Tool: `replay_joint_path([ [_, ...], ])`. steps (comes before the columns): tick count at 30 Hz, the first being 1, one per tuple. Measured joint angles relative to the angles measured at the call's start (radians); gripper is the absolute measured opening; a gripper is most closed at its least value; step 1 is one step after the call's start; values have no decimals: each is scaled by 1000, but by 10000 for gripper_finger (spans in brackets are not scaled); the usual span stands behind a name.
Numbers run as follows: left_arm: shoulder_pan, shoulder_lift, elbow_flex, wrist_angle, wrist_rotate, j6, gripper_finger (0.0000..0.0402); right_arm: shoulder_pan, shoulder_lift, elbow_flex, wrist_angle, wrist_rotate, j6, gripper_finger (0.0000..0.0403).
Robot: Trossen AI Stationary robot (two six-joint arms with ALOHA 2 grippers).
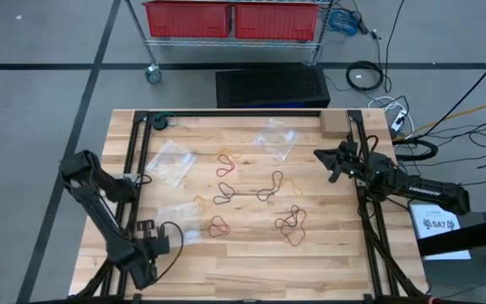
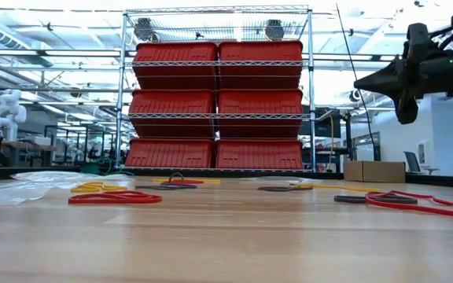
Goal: Sort rubber bands
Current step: Open the bottom zip bag
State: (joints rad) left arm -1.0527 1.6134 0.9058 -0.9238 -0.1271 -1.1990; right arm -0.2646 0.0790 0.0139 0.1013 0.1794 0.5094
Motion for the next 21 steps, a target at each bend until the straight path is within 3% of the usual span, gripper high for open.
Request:
replay_joint_path([
  [13,45,16,-36,100,-19,-192,132,0,0,0,-1,-30,4,0],
  [17,62,18,-61,110,-6,-238,134,0,0,0,0,-31,4,0],
  [21,78,30,-63,109,-5,-231,103,0,0,0,1,-31,1,0],
])
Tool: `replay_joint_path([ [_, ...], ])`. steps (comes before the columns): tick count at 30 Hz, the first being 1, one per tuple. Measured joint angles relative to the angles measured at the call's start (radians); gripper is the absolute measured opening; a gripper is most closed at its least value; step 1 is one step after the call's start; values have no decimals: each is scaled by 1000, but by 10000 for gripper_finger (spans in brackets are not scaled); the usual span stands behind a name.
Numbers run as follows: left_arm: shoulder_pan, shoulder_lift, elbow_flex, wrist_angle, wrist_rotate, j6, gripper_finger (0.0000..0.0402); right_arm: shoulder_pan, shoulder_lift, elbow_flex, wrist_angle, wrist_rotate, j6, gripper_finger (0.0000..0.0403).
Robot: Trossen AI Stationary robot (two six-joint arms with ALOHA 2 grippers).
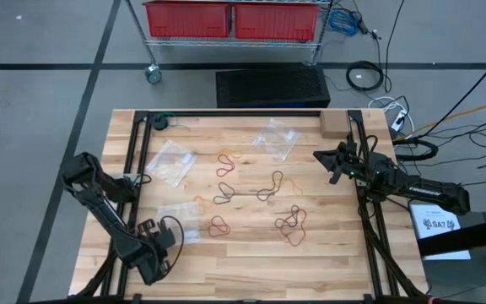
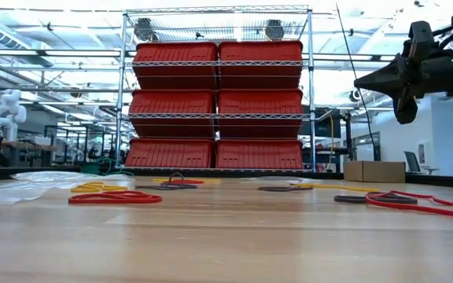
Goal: Sort rubber bands
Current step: Open the bottom zip bag
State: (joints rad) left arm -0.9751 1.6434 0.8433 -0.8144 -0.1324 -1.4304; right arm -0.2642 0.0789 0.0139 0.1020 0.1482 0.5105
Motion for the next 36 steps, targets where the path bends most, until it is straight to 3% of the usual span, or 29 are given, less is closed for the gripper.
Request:
replay_joint_path([
  [5,11,1,3,-9,-2,24,25,0,0,0,3,-34,-14,0],
  [17,30,-17,155,-144,-61,114,23,85,0,14,188,-232,-201,0],
  [25,112,-115,291,-248,-313,248,23,209,25,89,192,-262,-280,0],
  [29,196,-165,298,-227,-428,366,23,277,102,141,192,-256,-305,0],
  [36,382,-187,298,-106,-452,697,23,376,436,355,156,-168,-456,2],
])
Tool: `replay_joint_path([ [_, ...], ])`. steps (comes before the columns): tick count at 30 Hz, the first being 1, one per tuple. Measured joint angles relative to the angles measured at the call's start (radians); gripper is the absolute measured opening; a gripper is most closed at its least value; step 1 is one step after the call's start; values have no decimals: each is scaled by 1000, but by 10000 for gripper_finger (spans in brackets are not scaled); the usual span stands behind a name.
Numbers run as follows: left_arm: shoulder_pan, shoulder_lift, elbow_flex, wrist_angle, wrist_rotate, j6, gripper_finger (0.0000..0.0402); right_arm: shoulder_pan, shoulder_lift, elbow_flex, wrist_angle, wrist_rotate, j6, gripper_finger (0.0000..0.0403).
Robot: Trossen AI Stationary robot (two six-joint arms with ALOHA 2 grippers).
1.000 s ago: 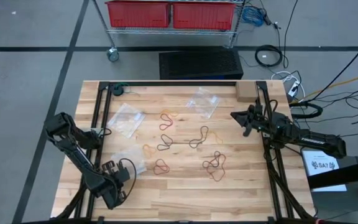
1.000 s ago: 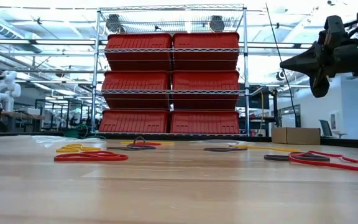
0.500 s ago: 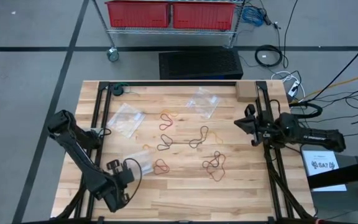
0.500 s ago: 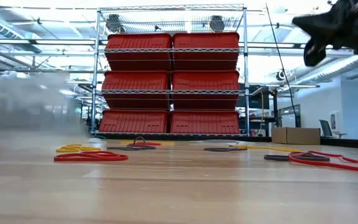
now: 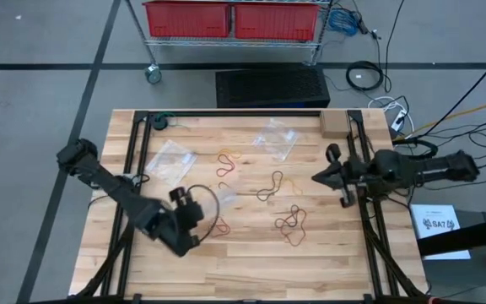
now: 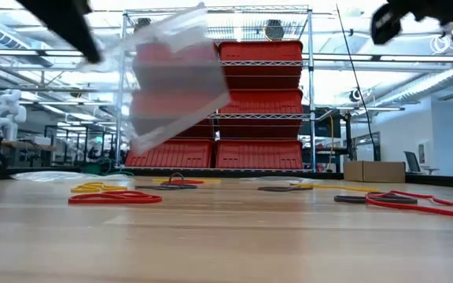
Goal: Sort rubber bands
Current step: Open the bottom zip bag
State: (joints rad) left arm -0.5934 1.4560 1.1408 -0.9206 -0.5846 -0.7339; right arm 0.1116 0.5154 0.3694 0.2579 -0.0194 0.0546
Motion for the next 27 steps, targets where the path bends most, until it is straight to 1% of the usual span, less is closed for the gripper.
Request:
replay_joint_path([
  [3,78,-6,0,62,0,150,23,19,177,154,-87,70,-41,21],
  [5,130,-16,0,78,1,234,23,21,292,277,-185,76,-74,47],
  [9,235,-37,0,102,0,336,23,22,500,525,-387,79,-124,110],
  [13,313,-42,0,195,19,455,23,21,684,741,-582,165,-194,169],
  [16,346,-42,0,245,60,536,23,21,802,875,-677,209,-223,193],
  [20,364,-48,0,258,78,587,23,21,922,1009,-743,234,-232,195],
  [23,365,-60,0,257,79,609,23,21,988,1074,-801,235,-236,177],
  [27,364,-92,0,260,78,617,23,22,1040,1096,-832,229,-223,146],
])
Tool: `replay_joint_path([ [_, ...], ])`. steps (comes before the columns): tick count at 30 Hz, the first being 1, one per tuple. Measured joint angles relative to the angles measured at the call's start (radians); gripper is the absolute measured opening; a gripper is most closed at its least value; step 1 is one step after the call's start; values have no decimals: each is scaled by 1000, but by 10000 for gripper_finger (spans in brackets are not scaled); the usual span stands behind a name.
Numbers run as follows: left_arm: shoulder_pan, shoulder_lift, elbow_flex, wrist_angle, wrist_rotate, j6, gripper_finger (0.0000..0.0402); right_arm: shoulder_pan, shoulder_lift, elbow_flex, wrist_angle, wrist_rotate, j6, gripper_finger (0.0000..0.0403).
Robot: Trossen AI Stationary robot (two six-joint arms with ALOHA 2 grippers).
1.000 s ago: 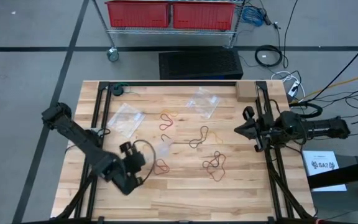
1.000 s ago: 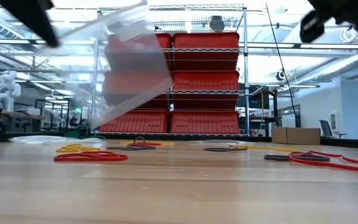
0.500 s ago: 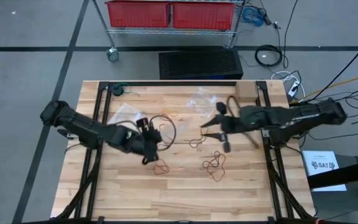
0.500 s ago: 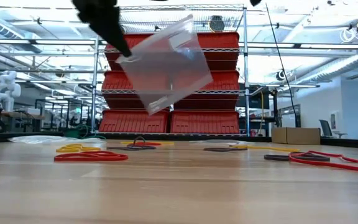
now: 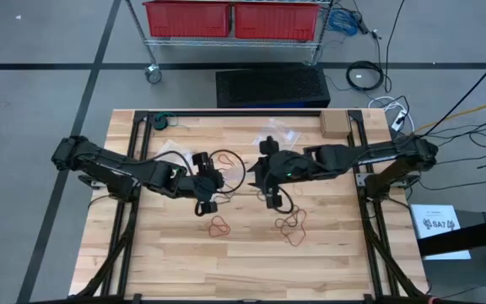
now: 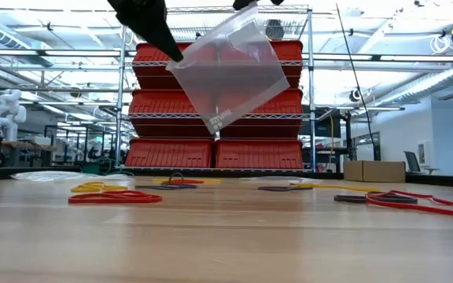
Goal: Sort rubber bands
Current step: Open the bottom zip bag
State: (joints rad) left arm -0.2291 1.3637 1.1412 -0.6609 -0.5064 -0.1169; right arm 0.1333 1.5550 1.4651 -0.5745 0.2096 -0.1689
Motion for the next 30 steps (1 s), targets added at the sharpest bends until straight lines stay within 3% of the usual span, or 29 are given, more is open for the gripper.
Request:
replay_joint_path([
  [8,-2,-26,1,30,9,0,23,4,20,2,2,29,52,105],
  [14,-2,-26,1,64,13,0,35,6,33,2,-17,31,58,10],
  [20,-2,-25,1,62,15,22,39,12,34,2,-14,106,84,1],
  [30,-2,-25,2,98,-36,144,42,25,-12,1,-62,90,159,0],
])
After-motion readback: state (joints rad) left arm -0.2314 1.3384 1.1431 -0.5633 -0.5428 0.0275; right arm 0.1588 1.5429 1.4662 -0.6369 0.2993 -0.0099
